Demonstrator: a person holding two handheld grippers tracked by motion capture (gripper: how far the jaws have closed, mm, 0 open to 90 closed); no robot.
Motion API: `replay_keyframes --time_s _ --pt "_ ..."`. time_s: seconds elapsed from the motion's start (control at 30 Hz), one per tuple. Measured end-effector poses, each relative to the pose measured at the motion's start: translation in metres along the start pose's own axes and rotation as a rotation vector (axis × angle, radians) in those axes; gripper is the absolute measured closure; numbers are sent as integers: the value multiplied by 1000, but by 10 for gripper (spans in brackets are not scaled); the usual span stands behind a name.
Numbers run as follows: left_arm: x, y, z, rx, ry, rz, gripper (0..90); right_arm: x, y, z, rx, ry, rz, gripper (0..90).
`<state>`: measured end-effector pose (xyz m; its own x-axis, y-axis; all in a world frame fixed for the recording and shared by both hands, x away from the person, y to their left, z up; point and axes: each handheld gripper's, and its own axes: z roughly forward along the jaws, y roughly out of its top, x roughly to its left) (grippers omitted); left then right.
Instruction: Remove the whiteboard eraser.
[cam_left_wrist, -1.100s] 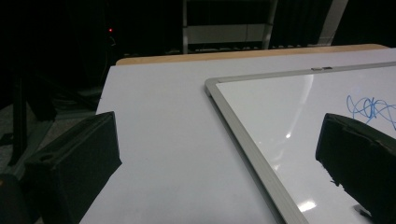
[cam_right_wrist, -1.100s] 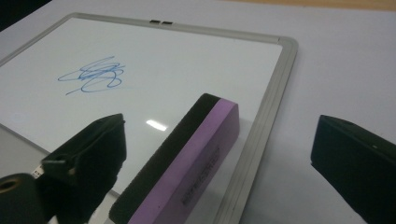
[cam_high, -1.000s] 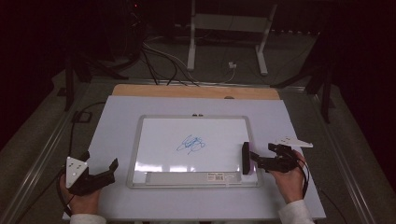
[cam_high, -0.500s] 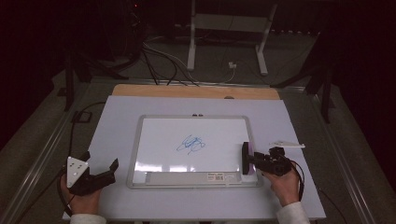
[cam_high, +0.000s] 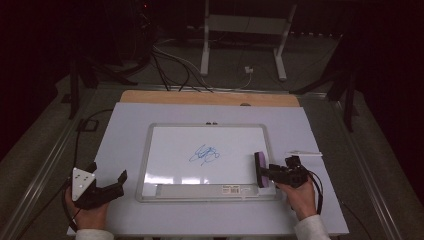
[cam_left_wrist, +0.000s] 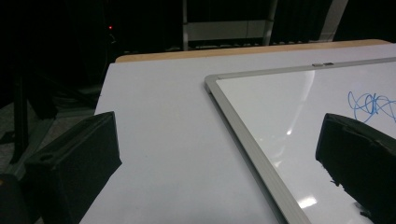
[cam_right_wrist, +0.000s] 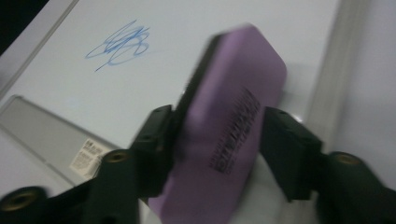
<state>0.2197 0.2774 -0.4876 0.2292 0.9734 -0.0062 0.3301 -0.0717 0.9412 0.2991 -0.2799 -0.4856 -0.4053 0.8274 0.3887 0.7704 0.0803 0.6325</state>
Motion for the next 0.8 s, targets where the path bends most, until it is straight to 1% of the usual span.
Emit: replay_keyframes --time_s 0.03,0.13,0.33,0.43,0.5,0.57,0.63,0.8 --pt "0 0 0 0 0 0 6 0 0 0 0 0 0 409" --pt "1 0 0 -1 2 -2 6 3 0 6 9 0 2 359" --pt "1 0 0 0 1 -2 6 6 -1 13 31 -7 -17 310" --pt "0 0 0 1 1 1 6 7 -2 17 54 -10 -27 338" --pt "0 0 0 -1 2 -1 6 7 -3 18 50 -8 -33 401" --pt "1 0 0 -1 2 -1 6 8 -2 18 51 -12 -31 409" --pt "1 0 0 -1 3 0 6 8 -2 16 43 -28 -31 411" --pt "0 0 -1 -2 4 1 6 9 1 8 -1 -17 -30 412"
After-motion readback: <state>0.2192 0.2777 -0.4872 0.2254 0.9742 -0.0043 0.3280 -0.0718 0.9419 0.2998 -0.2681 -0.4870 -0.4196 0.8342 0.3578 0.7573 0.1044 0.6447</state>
